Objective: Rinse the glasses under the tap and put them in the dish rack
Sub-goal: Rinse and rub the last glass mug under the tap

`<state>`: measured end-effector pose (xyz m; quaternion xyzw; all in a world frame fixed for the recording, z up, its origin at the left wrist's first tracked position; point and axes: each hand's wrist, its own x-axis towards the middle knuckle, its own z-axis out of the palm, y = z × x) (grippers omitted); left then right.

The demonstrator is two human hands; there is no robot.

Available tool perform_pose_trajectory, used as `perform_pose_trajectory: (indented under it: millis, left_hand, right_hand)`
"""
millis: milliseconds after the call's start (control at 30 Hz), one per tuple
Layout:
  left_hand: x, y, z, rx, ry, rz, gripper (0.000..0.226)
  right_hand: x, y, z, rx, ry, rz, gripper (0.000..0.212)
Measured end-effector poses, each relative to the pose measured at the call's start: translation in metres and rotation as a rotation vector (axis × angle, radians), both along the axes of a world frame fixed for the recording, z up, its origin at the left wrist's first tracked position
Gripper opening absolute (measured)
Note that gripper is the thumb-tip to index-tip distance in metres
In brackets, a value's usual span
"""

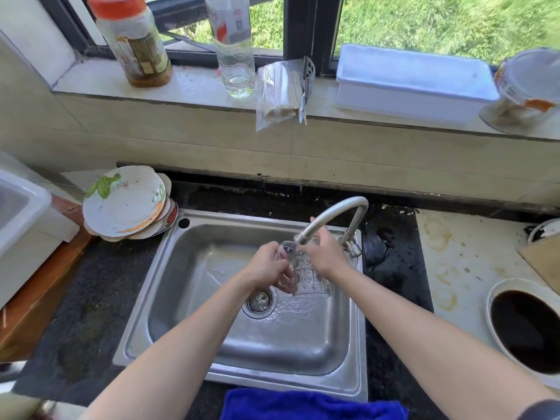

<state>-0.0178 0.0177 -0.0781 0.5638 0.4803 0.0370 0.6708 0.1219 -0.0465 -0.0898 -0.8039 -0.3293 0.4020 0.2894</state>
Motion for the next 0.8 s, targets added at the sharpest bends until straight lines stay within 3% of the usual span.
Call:
perform_pose_trajectory:
  millis: [133, 233, 333, 467, 567, 600, 700, 800]
  left_hand:
    - [0.000, 0.007, -0.006, -0.020, 0.004, 0.121, 0.024]
    - [-0.005, 0.011, -0.003, -0.023, 0.008, 0.137, 0.025]
    - [-0.001, 0.000, 0.004, -0.036, 0.007, 0.066, 0.027]
    - [0.001, 0.001, 0.000, -0.083, -0.016, 0.127, 0.027]
    - [-0.006, 0.011, -0.005, -0.079, -0.011, 0.153, 0.025]
    - [-0.006, 0.012, -0.005, -0.091, -0.024, 0.138, 0.025]
    - [-0.006, 0.007, -0.006, -0.182, -0.071, 0.057, 0.025]
    - [-0.005, 0.002, -0.006, -0.195, -0.089, 0.089, 0.020]
  right_hand:
    - [-0.009, -0.007, 0.009, 0.003, -0.116, 0.099, 0.048]
    - [-0.018, -0.025, 0.000, 0.028, 0.023, 0.156, 0.066]
    - [0.002, -0.001, -0.004, 0.009, 0.214, -0.067, 0.056]
    - [-0.001, 0.000, 0.002, -0.008, 0.169, -0.032, 0.053]
    - [-0.014, -0.019, 0.002, -0.002, 0.243, 0.042, 0.071]
    - [-0.012, -0.015, 0.002, 0.003, 0.260, 0.015, 0.068]
    - [0.006, 0.006, 0.004, -0.020, 0.243, -0.055, 0.032]
    - [0.010, 0.013, 0.007, -0.049, 0.296, -0.061, 0.027]
